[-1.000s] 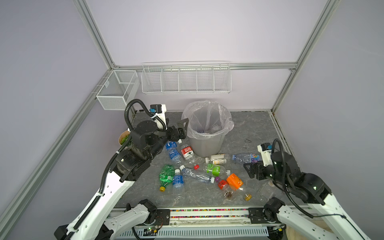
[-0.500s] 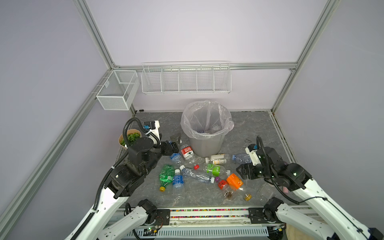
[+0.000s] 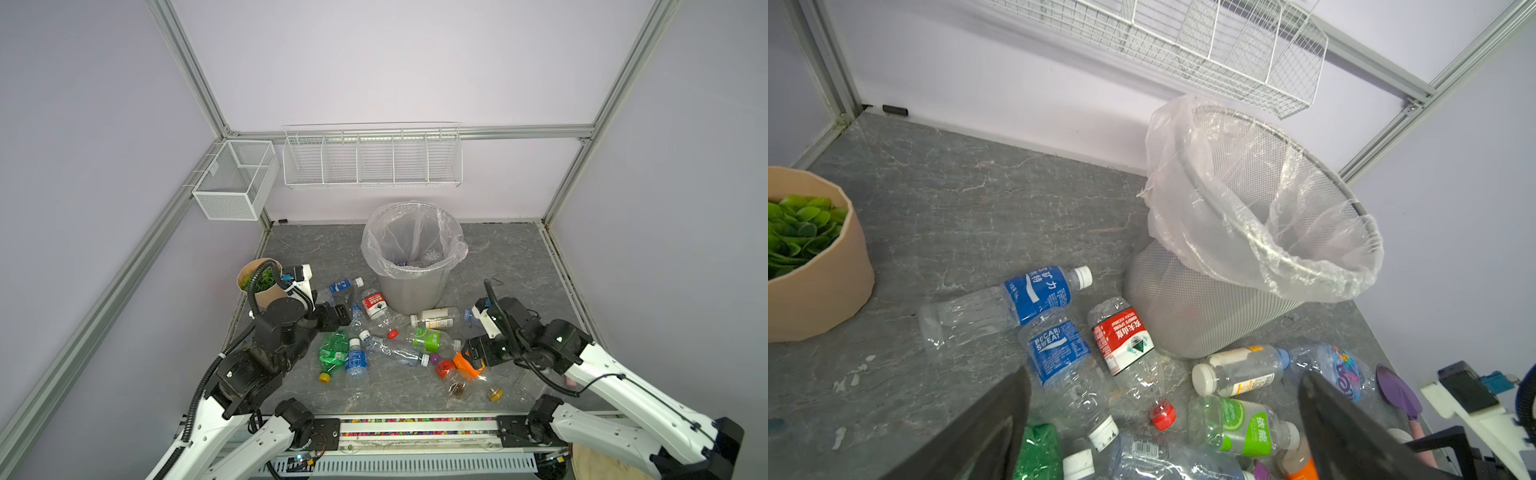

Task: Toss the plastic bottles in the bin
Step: 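Reach the right gripper toward a red purple-cap bottle while the left gripper withdraws, then lower the right gripper and grasp the red purple-cap bottle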

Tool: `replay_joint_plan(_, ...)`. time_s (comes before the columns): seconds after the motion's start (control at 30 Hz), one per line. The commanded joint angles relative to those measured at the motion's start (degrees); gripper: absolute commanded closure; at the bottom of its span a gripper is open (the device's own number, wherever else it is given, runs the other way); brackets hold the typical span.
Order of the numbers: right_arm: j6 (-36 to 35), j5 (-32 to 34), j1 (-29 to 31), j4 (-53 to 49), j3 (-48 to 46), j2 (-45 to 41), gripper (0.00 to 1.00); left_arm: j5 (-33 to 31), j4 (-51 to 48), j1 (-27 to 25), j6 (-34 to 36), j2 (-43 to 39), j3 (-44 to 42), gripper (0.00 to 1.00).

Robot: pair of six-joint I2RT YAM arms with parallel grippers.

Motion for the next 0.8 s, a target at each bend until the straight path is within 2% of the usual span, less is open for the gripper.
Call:
replay_joint_plan(0.0,1.25,0.85,2.25,0.95,-0.76,1.20,0.03,-0.64,-2.29,0.03,-2.28,-1.89,-2.02,0.01)
replay_joint_plan(0.1,1.76,1.20,4.32,1.32,-0.87,2.64,0.00,-0.73,-3.10,0.03,-3.01,-3.18,-3.59,0.01)
replay_joint_plan(0.37,4.15,2.58,9.38,3.16,-1.52,6.10,0.09,-1.06,-5.10,0.03,-4.93,-6.46,-6.15,0.01)
replay_joint_plan(0.77,7.00,6.31,16.83,4.39,-1.39,15.24,0.11,-1.25,-8.01,-0.02,-6.80,-10.33,-7.96,0.02)
